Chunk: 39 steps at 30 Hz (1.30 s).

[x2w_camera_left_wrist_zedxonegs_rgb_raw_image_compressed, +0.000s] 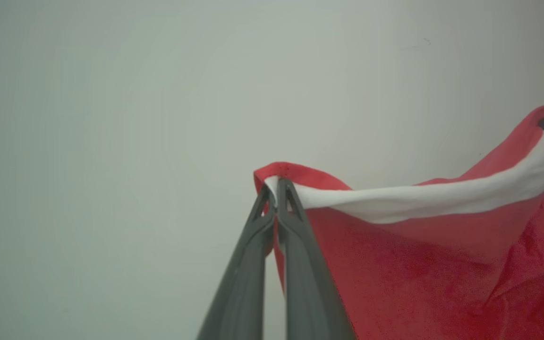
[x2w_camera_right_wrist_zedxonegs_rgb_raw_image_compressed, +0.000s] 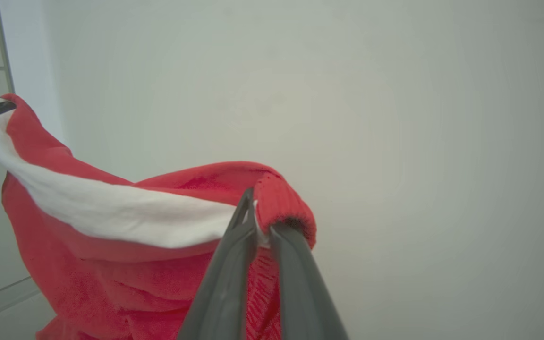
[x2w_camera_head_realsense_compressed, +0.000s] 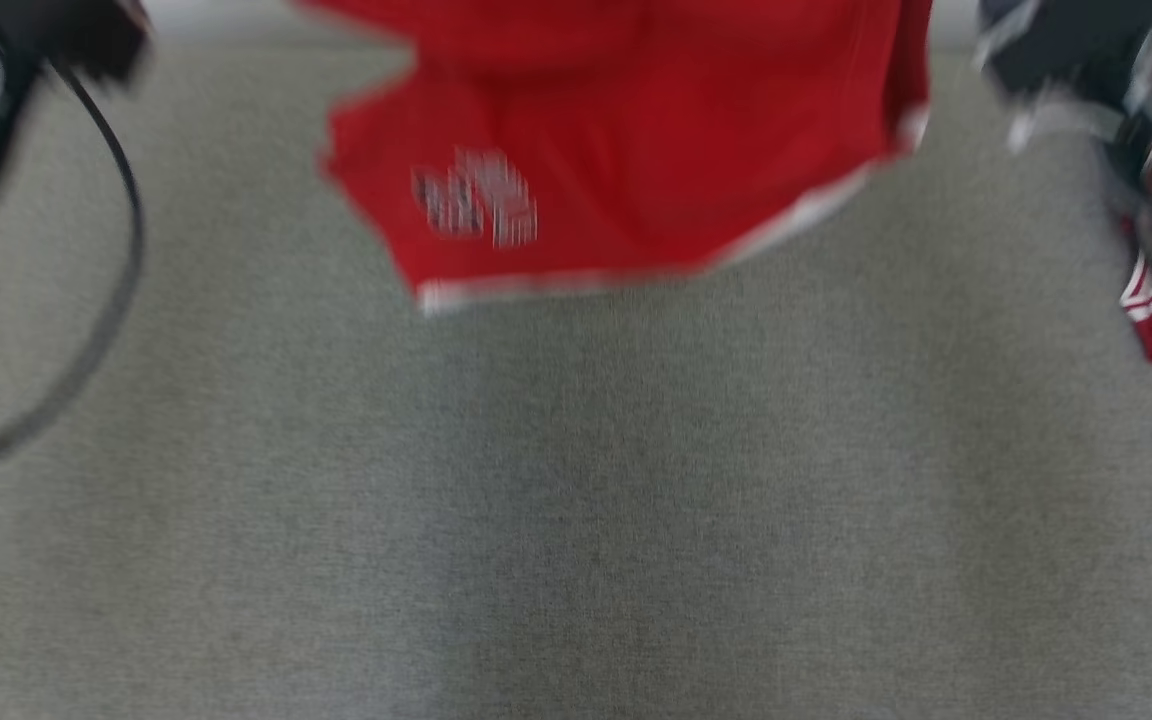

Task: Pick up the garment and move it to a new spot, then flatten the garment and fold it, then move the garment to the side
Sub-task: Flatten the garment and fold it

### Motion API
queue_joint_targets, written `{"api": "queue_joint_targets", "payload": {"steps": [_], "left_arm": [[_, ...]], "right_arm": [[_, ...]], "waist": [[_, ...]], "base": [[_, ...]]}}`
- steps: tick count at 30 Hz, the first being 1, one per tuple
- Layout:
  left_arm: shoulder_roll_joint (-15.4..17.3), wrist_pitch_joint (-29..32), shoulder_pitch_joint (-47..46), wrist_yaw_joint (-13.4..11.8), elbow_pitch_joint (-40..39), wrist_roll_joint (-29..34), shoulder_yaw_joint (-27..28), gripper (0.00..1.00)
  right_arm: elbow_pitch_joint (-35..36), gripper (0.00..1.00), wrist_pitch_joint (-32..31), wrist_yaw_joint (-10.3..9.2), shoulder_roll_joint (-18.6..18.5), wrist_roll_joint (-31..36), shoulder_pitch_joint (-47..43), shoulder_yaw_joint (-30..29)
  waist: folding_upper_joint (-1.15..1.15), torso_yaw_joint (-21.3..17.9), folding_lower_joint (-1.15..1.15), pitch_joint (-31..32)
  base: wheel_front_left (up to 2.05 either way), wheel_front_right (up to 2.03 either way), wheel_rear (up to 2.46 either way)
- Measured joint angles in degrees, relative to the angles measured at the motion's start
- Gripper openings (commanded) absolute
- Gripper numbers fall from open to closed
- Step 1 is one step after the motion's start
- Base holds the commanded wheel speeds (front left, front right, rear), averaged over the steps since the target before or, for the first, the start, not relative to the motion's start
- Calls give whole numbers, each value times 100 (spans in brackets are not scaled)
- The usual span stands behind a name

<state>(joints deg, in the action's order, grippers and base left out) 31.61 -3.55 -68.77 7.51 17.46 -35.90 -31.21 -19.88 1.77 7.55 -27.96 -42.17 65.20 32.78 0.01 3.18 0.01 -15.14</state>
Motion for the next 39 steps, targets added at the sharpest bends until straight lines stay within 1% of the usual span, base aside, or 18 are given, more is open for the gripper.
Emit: {"api": "queue_joint_targets", "payload": {"steps": [3,6,12,16,20,23,26,28,30,33,36,37,38,39], "left_arm": [[62,-2,-1022,1,324,-105,-127,0],[59,-26,-1814,1,650,-170,-307,0],[-22,-193,-3142,2,1441,-474,-630,0],[-73,-302,-3731,3,1881,-632,-998,0],[-42,-354,-4083,3,2163,-740,-1465,0],[-16,-519,-4322,3,2391,-1049,-1674,0],[15,-646,-4322,2,2460,-1204,-1952,0],[51,-835,-4216,3,2385,-1327,-2113,0],[122,-970,-3973,3,2254,-1363,-2323,0],[272,-1096,-3425,3,2042,-1535,-2372,0],[437,-1134,-2785,3,1773,-1670,-2258,0],[467,-1135,-2551,2,1623,-1674,-2135,0],[488,-1141,-2318,-23,1470,-1671,-2019,0],[499,-1143,-2043,-118,1228,-1661,-1868,0]], "right_arm": [[-325,0,-185,0,137,-180,992,-82],[-660,0,-330,0,200,-281,1883,-77],[-1338,0,-424,0,263,-320,3166,197],[-1785,0,-370,0,261,-322,3728,468],[-2106,0,-276,0,294,-393,4071,776],[-2236,0,-100,0,301,-577,4195,1013],[-2181,0,2,0,265,-689,4147,1325],[-2050,0,132,0,219,-843,4001,1505],[-1958,0,282,0,85,-933,3795,1679],[-1835,0,488,0,-124,-1112,3449,1900],[-1682,0,726,0,-212,-1281,2981,2067],[-1600,0,791,0,-254,-1334,2802,2127],[-1513,0,847,0,-296,-1395,2609,2181],[-1427,0,903,0,-338,-1443,2408,2245]], "waist": [[0,-44,1,-401],[0,-78,1,-789],[0,-130,1,-1469],[1,-174,1,-1834],[1,-243,1,-2125],[0,-331,0,-2369],[1,-405,0,-2506],[1,-462,0,-2554],[0,-502,0,-2540],[0,-542,-1,-2426],[0,-566,-2,-2238],[0,-569,-1,-2159],[0,-568,-1,-2077],[-1,-567,-2,-1988]], "base": [[0,0,0],[0,0,0],[0,0,0],[0,0,0],[0,0,0],[0,0,0],[0,0,0],[0,0,0],[0,0,0],[0,0,0],[0,0,0],[0,0,0],[0,0,0],[0,0,0]]}}
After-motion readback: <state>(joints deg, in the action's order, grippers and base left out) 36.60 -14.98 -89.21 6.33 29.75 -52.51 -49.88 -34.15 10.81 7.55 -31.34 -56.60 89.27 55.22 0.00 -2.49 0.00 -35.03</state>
